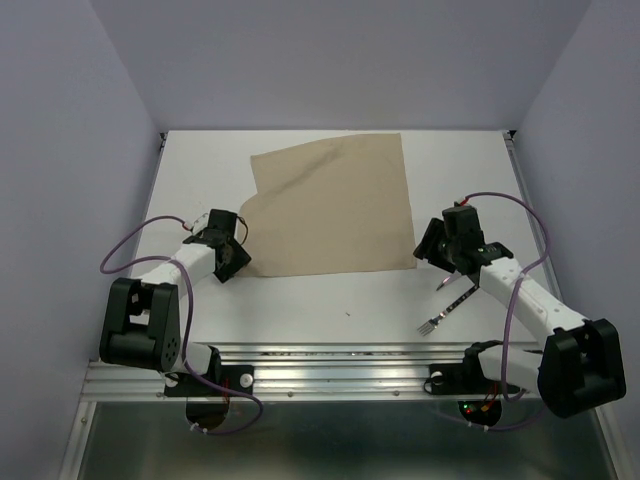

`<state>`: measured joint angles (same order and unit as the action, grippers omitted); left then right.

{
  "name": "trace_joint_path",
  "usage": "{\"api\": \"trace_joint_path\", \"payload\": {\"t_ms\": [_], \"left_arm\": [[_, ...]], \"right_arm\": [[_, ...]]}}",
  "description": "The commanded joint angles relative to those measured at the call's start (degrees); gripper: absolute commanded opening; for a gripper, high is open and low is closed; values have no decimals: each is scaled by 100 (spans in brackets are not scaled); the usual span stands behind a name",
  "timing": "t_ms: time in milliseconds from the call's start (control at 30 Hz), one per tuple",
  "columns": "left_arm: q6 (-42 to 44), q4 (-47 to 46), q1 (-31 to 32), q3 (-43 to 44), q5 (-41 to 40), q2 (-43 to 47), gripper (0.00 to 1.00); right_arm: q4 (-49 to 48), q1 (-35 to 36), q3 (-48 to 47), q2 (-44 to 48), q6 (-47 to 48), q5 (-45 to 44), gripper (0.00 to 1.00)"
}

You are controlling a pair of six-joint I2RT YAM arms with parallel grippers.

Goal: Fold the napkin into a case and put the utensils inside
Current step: Flatten out the crumpled napkin at the center of the board.

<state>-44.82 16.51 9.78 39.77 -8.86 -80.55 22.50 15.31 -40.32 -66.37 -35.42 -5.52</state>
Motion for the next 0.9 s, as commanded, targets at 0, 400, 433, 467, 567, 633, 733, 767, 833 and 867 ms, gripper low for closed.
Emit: {"api": "trace_joint_path", "payload": {"t_ms": [0, 400, 433, 467, 567, 633, 733, 767, 833, 867], "left_arm": [[43, 423, 50, -154, -150, -188, 56], [-18, 177, 112, -180, -204, -786, 31], [-27, 177, 120, -180, -212, -795, 29], [-27, 168, 121, -180, -212, -787, 29], [-18, 159, 121, -180, -195, -795, 20], [-1, 151, 112, -180, -186, -769, 14], [17, 159, 121, -189, -125, -681, 14], [17, 159, 129, -206, -124, -550, 15], [34, 133, 129, -224, -107, -418, 7], [43, 133, 129, -224, -107, -313, 0]], "right_arm": [[-88, -46, -73, -8, 0, 60, 59], [-79, -46, 50, 106, -18, 33, 59], [-71, -46, 67, 115, -26, 25, 59], [-62, -46, 76, 124, -35, 16, 59], [-35, -46, 94, 142, -26, 7, 59], [-35, -46, 94, 133, -26, 7, 59], [-18, -46, 94, 133, -26, -2, 59], [-26, -46, 94, 124, -26, -2, 59], [-18, -46, 85, 124, -26, 7, 59], [-26, -46, 85, 107, -26, 7, 59]]}}
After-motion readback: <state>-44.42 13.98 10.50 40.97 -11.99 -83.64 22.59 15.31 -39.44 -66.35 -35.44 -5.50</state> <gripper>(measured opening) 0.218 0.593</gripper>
